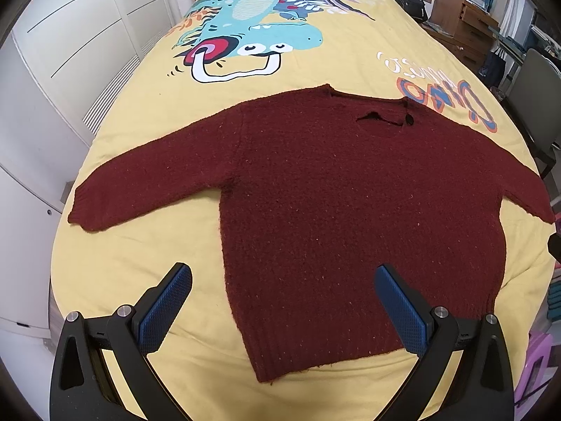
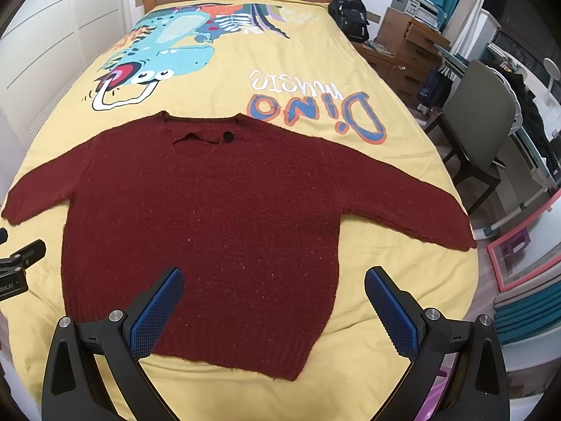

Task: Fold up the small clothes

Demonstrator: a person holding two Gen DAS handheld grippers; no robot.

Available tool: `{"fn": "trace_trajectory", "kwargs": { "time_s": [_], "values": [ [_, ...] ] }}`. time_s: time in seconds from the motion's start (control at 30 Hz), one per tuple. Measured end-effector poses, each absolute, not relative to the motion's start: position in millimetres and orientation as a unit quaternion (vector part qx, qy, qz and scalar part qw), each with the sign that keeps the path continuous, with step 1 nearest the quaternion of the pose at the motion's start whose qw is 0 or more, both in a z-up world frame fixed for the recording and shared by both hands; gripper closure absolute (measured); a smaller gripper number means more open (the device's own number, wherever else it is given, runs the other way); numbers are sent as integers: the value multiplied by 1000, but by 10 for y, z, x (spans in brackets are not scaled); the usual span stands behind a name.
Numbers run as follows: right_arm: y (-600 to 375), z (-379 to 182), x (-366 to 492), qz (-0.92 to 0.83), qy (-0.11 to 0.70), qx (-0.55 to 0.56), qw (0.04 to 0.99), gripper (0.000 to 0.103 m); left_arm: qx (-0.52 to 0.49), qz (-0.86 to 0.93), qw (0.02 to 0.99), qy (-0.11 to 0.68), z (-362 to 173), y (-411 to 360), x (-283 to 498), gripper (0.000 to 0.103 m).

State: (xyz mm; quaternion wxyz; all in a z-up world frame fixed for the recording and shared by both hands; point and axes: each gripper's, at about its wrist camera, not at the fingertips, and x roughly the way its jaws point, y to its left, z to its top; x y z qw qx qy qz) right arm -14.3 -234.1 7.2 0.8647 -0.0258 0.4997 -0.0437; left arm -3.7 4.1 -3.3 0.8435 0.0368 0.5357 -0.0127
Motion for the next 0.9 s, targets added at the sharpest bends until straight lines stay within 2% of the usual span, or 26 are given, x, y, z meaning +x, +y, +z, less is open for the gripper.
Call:
{"fn": "trace_trajectory", "kwargs": {
  "time_s": [0.9],
  "values": [
    [-2339, 32, -158, -47, 504, -34, 862, 0, 44, -8, 842, 537, -59, 24, -43, 1]
  ]
}}
